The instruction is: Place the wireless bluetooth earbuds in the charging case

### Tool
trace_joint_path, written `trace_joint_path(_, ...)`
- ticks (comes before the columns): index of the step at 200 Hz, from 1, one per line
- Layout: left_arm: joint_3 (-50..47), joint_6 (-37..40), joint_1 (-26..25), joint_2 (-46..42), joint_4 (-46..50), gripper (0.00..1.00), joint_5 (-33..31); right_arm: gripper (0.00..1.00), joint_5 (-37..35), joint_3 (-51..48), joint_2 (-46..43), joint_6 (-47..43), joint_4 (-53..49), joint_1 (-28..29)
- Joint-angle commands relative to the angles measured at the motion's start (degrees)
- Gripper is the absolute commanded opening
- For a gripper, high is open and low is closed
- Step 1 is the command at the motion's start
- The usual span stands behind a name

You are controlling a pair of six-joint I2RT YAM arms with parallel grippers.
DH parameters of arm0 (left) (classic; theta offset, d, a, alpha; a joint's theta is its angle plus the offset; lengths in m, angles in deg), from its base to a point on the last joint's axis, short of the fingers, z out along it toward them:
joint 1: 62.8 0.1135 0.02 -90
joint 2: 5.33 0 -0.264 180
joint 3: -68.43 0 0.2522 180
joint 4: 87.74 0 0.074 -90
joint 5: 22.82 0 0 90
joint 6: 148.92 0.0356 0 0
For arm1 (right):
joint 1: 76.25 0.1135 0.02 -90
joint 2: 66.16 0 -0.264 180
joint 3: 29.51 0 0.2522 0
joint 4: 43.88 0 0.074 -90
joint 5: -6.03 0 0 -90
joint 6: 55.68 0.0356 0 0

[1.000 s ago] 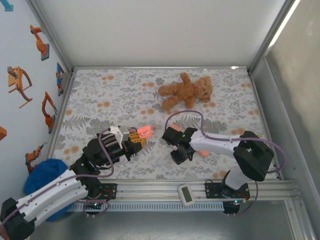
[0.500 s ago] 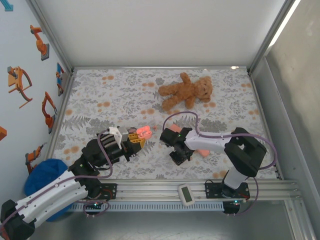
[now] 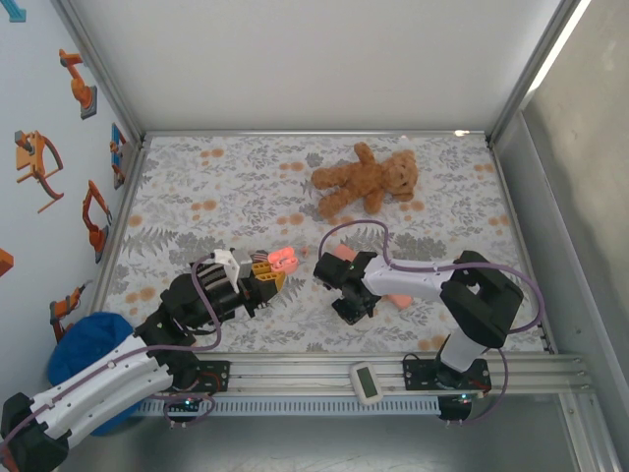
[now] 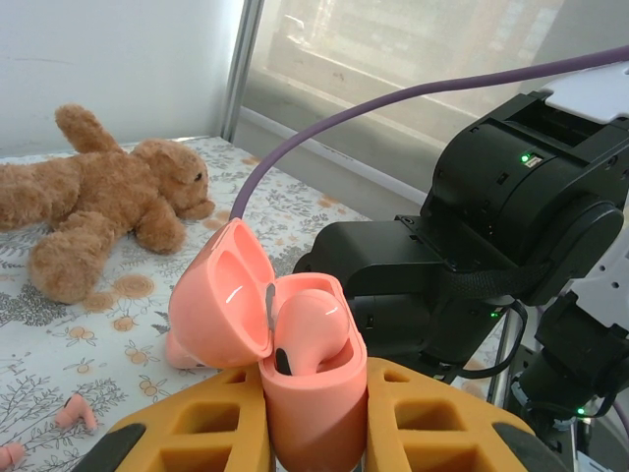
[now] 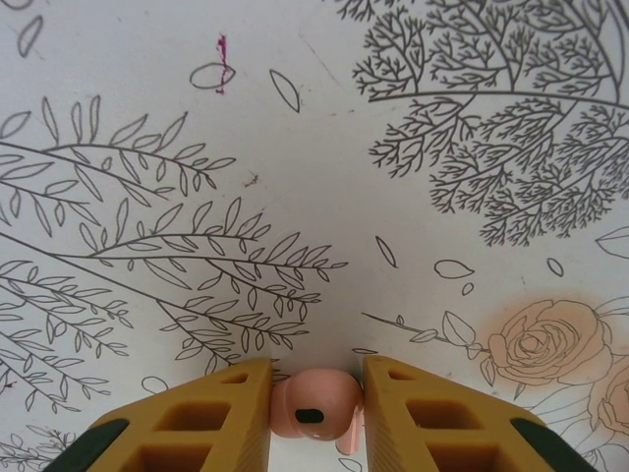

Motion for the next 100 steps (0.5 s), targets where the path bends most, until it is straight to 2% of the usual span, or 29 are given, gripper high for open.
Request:
trace_joint_path(1,-0.2,0.3,-0.3,-0.1,-1.5,0.11,0.0,0.27,-1.4,-1.2,-0.7,1.3,0.1,0.0)
trace_joint_path(54,-0.2,0.1,-0.3,0.0,-1.6,0.11,0.1,0.27,-2.7,-2.6,-4.5,3.4,0.2,0.1)
trace_joint_path(100,-0.5,-0.1,-0.3,0.1,-2.0,0.11,0.1,0.27,-6.1,-3.0,-12.5,7.1,0.1,0.0)
